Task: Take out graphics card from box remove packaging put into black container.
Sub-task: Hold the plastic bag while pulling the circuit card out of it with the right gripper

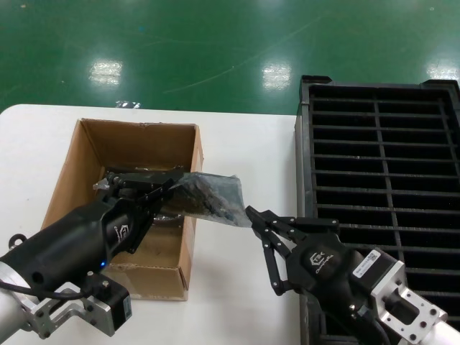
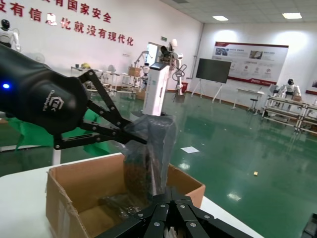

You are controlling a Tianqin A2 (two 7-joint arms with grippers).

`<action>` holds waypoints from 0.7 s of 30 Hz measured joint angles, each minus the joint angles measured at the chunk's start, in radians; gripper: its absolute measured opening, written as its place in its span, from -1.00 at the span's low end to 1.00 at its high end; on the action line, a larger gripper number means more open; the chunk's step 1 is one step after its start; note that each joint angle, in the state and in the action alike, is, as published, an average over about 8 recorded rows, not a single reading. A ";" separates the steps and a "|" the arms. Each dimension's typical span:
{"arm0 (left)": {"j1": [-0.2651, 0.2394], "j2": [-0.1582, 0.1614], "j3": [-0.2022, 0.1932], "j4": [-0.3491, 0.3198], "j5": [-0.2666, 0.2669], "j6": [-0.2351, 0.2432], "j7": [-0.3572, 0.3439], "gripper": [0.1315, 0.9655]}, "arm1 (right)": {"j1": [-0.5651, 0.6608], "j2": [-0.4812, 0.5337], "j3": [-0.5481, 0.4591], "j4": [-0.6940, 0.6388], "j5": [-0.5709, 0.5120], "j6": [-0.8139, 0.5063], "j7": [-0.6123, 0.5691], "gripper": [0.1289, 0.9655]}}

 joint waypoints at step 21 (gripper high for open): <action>0.000 0.000 0.000 0.000 0.000 0.000 0.000 -0.98 | 0.037 0.004 -0.066 0.010 -0.031 -0.007 0.024 -0.99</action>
